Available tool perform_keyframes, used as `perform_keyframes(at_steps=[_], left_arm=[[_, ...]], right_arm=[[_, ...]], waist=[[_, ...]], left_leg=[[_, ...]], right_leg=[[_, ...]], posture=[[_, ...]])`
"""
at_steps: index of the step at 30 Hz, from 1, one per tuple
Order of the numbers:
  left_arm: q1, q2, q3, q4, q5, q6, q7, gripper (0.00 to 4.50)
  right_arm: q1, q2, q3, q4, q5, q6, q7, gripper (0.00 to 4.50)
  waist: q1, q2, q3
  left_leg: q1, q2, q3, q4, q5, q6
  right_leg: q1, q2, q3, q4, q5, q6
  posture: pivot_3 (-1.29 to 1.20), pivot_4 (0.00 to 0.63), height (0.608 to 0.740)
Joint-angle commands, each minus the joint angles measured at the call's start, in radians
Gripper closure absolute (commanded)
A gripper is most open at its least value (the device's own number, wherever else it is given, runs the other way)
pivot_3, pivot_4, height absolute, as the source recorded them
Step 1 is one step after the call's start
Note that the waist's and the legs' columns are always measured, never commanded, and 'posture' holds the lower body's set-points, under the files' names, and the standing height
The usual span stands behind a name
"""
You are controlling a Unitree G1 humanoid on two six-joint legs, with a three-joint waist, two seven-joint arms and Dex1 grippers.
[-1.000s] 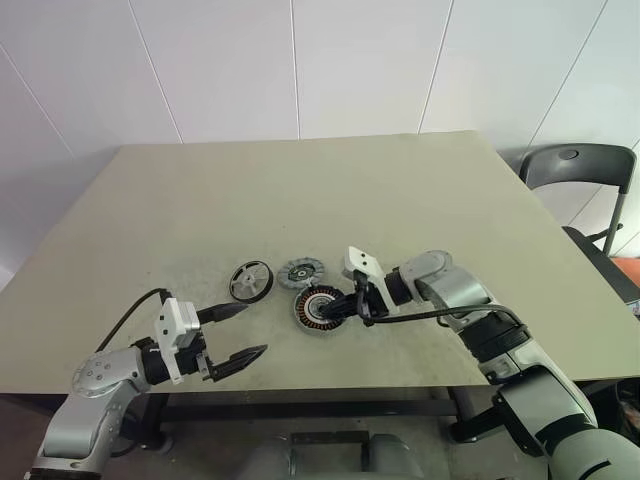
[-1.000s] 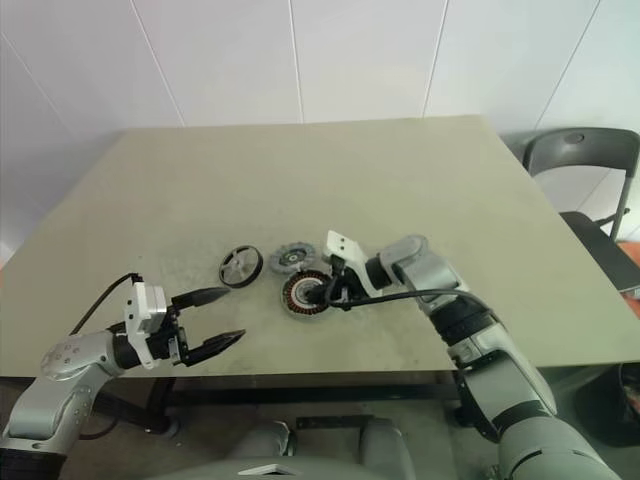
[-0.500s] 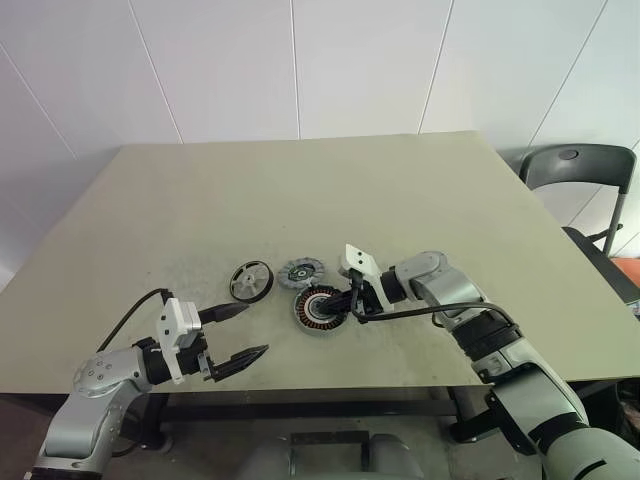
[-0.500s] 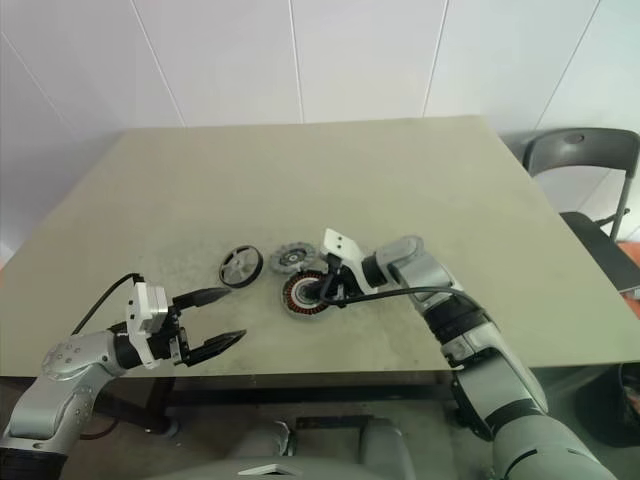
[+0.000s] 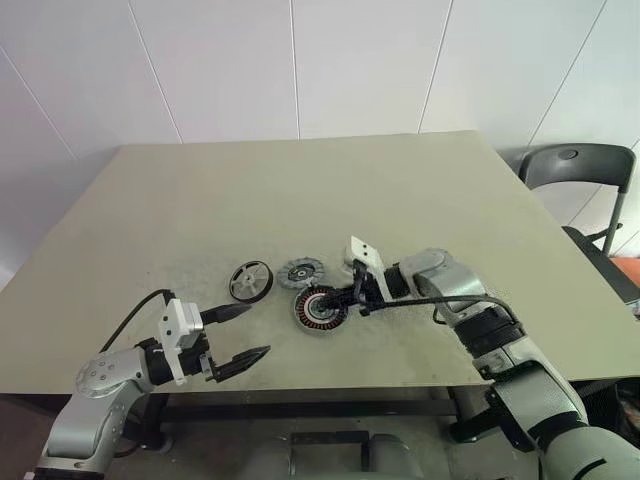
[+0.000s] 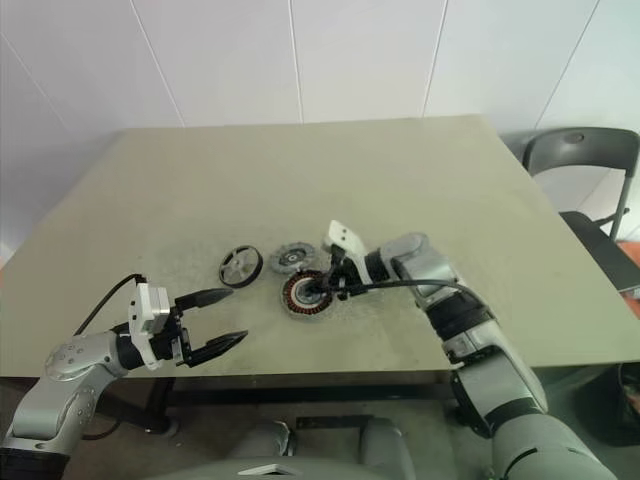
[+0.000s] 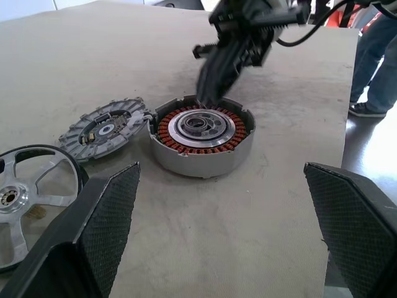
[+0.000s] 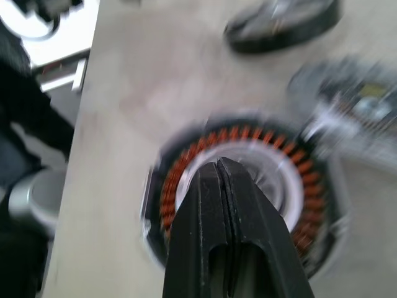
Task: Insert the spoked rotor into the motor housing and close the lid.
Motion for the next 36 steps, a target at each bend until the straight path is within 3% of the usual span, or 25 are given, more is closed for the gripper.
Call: perform_keyframes(at_steps=[1, 17, 28, 36], left_arm=[[-0.016, 0.003, 0.001, -0.021, -0.001, 0.001, 0.007, 0.00], [-0.006, 0.006, 0.007, -0.061, -0.009, 0.028, 0.029, 0.00], [-0.023, 0.002, 0.002, -0.044, -0.006, 0.027, 0.025, 0.00], [-0.024, -0.003, 0.004, -0.014, 0.003, 0.003, 0.009, 0.00]], right_arm=[[-0.025, 0.029, -0.005, -0.027, 0.007, -0.011, -0.016, 4.48], [-0.028, 0.061, 0.060, 0.067, -0.095, -0.079, -0.068, 4.48], [-0.025, 0.017, 0.045, 0.021, -0.065, -0.011, -0.017, 4.48], [-0.050, 0.051, -0.010, 0.031, -0.026, -0.004, -0.047, 4.48]], waist=[[0.001, 0.000, 0.000], [0.001, 0.000, 0.000], [0.002, 0.000, 0.000], [-0.001, 0.000, 0.000]], left_leg=[[0.000, 0.000, 0.000, 0.000, 0.000, 0.000], [0.000, 0.000, 0.000, 0.000, 0.000, 0.000], [0.000, 0.000, 0.000, 0.000, 0.000, 0.000], [0.000, 0.000, 0.000, 0.000, 0.000, 0.000]], right_leg=[[0.000, 0.000, 0.000, 0.000, 0.000, 0.000], [0.000, 0.000, 0.000, 0.000, 0.000, 0.000], [0.000, 0.000, 0.000, 0.000, 0.000, 0.000], [0.000, 0.000, 0.000, 0.000, 0.000, 0.000]], posture=[[0.00, 0.000, 0.740], [0.00, 0.000, 0.740], [0.00, 0.000, 0.740], [0.00, 0.000, 0.740]])
